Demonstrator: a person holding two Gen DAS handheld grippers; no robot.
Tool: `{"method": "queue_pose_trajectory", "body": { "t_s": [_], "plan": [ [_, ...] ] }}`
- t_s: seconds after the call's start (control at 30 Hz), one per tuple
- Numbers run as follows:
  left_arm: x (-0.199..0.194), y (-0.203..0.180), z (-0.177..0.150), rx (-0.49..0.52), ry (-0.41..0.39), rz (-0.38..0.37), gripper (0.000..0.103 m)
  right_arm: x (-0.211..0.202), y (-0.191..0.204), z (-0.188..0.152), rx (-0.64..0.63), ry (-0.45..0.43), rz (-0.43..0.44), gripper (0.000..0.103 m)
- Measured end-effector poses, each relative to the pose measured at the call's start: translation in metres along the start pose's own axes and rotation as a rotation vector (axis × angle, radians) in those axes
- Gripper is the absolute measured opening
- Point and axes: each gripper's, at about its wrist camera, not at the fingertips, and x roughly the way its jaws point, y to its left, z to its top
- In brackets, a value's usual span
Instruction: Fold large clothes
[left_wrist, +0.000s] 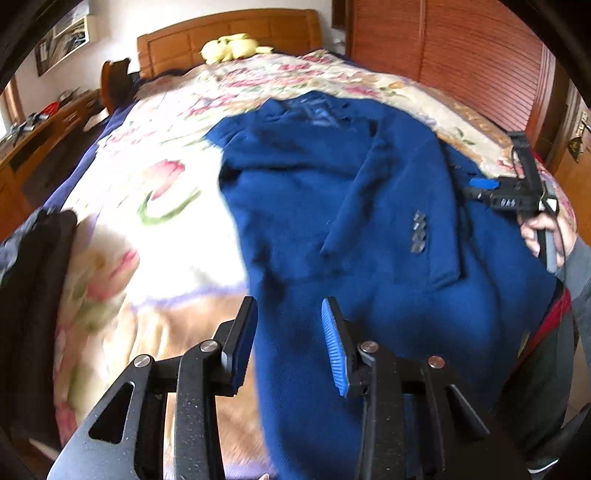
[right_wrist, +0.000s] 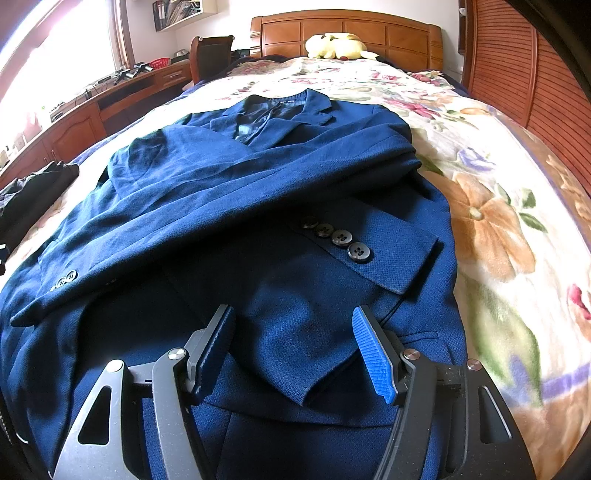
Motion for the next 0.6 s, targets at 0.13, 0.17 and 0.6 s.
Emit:
{"method": "queue_pose_trajectory", "body": {
  "t_s": [0.13, 0.17, 0.6],
  "plan": [
    [-0.002, 0.009, -0.014, -0.036, 0.008, 0.015, 0.037, 0.0, 0.0, 0.0, 0.0, 0.0, 0.001, 0.068],
    [-0.002, 0.011, -0.016, -0.045, 0.008, 0.018, 0.037, 0.0, 0.0, 0.0, 0.0, 0.0, 0.001, 0.068],
    [0.007, 0.026, -0.037, -0.111, -0.003, 0.027, 0.037, 0.003, 0.002, 0.0, -0.01, 0.008, -0.007, 0.071]
  ]
}}
